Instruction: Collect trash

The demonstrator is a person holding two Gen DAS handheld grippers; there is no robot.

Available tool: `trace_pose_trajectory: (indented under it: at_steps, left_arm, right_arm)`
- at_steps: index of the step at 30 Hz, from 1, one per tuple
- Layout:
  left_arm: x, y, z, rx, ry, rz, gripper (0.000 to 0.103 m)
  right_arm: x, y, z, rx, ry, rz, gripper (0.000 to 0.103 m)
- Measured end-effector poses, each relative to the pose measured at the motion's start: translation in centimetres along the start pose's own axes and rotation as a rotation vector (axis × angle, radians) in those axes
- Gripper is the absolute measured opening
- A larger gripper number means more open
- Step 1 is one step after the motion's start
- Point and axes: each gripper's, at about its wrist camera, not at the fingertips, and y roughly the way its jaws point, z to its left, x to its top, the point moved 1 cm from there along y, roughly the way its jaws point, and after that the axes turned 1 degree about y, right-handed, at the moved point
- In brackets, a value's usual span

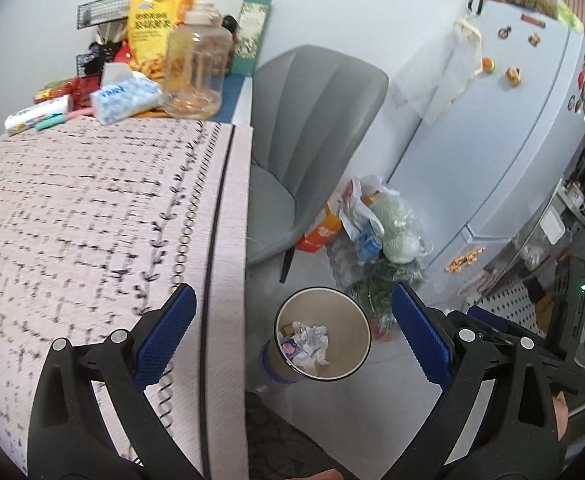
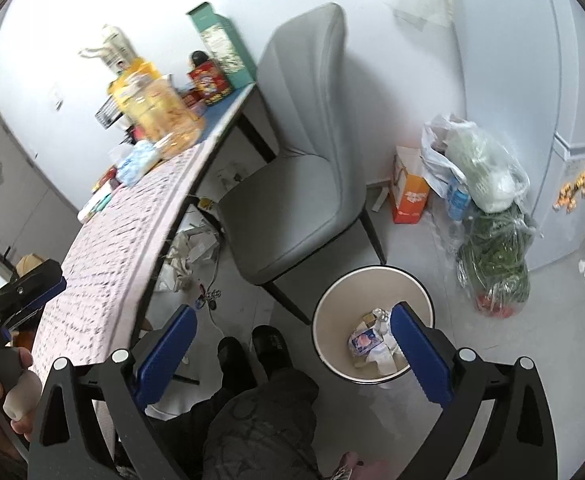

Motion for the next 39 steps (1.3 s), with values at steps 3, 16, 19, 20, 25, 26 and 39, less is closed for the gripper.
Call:
trace_pose_trajectory:
  at_steps: [3,16,19,20,25,26,39]
  left_arm:
    - [-0.2,-2.3,0.8,0.001,-0.012,-0.031,0.097]
    - [-2.3,-11.2,3.9,0.046,-0.079,-0.152,0.097]
    - [-3.2,-13.0,4.6,0.066,-0.092,-0.166,0.097]
    - [-3.4,-13.6,4.8,0.069,-0.097,-0.172,0.097]
    - [-4.9,-16.5,6.0,0.096,-0.125,-0.207,0.097]
    - [-5.1,-16.9,6.1,0.098,-0.130,-0.211,0.097]
    - [-8.4,-21.1,7.3,0.157,-0.141,-0.251,0.097]
  right_arm:
    - [0.1,-1.4,2.1,-0.003,-0.044,-0.010,0.095]
    - [-1.6,-7.2,9.2,0.006,-0.167,-0.055,0.095]
    - [-2.1,-8.2,10.2,0.016,-0.182,-0.062,0.095]
    - [-2.2,-8.4,10.5,0.018,-0.186,-0.064,0.095]
    - [-2.8,-9.9,12.1,0.031,-0.209,-0.075,0.095]
    - [-2.9,-10.1,12.3,0.034,-0.213,-0.076,0.095]
    - [-4.9,-12.6,15.1,0.081,-0.264,-0.102,0.095]
